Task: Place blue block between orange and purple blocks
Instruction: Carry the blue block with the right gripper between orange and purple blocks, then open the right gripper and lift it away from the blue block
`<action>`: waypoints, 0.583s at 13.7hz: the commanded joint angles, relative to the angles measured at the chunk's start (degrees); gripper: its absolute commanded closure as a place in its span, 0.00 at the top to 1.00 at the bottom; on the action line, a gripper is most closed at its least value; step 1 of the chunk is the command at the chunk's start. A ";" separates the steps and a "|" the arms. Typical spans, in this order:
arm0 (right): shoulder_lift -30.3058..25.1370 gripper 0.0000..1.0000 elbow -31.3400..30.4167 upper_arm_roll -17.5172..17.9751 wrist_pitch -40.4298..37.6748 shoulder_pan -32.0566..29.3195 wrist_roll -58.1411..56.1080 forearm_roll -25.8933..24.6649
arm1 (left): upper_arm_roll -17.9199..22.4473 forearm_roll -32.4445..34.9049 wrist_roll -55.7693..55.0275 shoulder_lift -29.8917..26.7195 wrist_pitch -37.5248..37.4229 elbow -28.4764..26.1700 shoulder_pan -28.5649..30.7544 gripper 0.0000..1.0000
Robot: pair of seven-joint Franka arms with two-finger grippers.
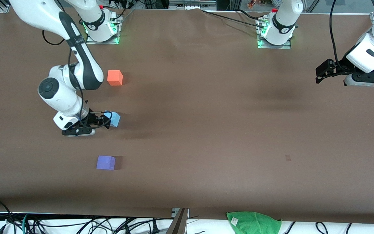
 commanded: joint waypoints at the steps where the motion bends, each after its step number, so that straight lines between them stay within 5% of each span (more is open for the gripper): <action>1: -6.71 1.00 3.47 0.19 -13.15 -0.25 1.25 1.17 | 0.07 0.82 0.53 1.04 -1.75 2.11 -0.42 1.00; 4: -11.63 1.00 10.76 0.28 -30.64 -0.25 5.38 1.17 | 0.07 0.82 0.53 1.04 -1.84 2.11 -0.42 1.00; 8: -18.66 1.00 15.08 0.28 -42.89 -0.25 5.22 -0.06 | -0.02 0.82 0.44 1.04 -1.84 2.11 -0.42 1.00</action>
